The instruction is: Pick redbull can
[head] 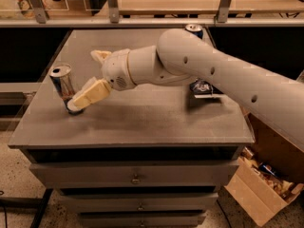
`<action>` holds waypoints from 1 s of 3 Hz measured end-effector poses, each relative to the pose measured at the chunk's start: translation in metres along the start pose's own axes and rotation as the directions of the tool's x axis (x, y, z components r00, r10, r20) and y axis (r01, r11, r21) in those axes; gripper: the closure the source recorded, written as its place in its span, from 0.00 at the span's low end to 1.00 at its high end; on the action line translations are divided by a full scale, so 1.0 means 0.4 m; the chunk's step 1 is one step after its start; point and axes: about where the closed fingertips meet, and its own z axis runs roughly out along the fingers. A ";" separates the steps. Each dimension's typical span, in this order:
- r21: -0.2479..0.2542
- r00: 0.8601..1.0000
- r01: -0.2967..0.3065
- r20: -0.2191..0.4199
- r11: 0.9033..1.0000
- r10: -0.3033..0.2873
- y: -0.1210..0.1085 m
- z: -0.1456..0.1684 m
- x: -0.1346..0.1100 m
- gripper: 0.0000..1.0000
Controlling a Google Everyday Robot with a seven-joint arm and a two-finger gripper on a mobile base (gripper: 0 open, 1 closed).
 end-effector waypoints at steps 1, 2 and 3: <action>-0.022 1.000 -0.002 0.025 1.000 0.002 0.004 0.022 -0.003 0.00; -0.048 0.998 0.009 0.057 0.999 -0.006 0.011 0.037 -0.021 0.00; -0.071 0.998 0.028 0.066 0.997 -0.024 0.019 0.051 -0.036 0.16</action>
Offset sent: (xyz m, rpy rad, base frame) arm -0.0026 0.0215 0.0097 0.0853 -0.0059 0.0833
